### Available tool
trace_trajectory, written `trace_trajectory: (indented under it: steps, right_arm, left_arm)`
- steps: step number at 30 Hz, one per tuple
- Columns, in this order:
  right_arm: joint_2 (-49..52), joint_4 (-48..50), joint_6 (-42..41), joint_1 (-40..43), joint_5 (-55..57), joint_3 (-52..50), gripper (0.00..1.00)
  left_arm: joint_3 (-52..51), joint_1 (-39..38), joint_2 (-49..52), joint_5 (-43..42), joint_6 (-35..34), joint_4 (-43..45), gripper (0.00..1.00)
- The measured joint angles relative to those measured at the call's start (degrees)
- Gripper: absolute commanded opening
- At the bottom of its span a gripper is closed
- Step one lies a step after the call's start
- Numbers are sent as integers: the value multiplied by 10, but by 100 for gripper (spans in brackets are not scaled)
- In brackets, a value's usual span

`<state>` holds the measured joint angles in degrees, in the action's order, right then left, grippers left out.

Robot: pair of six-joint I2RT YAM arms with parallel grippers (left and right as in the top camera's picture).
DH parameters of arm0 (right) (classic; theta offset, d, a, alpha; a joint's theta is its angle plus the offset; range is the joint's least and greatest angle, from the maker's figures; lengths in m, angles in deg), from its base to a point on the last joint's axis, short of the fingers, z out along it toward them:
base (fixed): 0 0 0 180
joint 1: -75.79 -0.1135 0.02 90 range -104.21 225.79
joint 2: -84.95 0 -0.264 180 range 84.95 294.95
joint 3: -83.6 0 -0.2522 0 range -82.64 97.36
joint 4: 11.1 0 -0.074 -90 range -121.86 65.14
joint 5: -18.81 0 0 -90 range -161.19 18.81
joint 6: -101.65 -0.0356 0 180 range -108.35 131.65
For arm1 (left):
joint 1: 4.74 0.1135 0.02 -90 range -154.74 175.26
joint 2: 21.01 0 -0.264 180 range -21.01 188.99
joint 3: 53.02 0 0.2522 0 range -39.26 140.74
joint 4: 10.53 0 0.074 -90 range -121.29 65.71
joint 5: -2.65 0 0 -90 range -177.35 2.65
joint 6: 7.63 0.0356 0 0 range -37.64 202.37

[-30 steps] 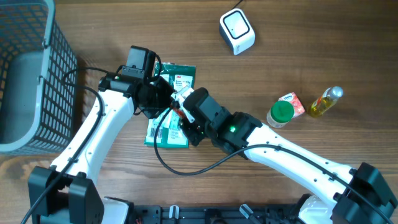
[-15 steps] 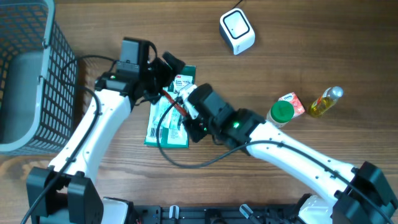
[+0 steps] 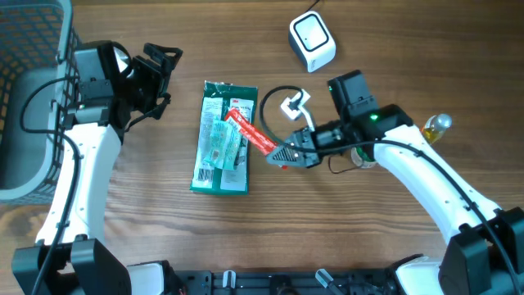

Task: Scan the item barcode

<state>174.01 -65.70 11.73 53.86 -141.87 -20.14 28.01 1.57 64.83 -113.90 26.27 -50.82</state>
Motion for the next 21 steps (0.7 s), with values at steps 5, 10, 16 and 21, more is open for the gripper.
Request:
trace_trajectory:
  steps: [5, 10, 16, 21]
  right_arm:
    - [0, -40, 48, 3, -85, 0, 4]
    - [0, -59, 61, 3, -106, 0, 4]
    - [0, -67, 69, 3, -163, 0, 4]
    - [0, -72, 69, 3, -186, 0, 4]
  left_arm:
    - [0, 1, 0, 107, 0, -63, 100]
    - [0, 1, 0, 234, 40, -67, 100]
    - [0, 1, 0, 283, 88, -89, 100]
    - [0, 1, 0, 289, 96, -91, 100]
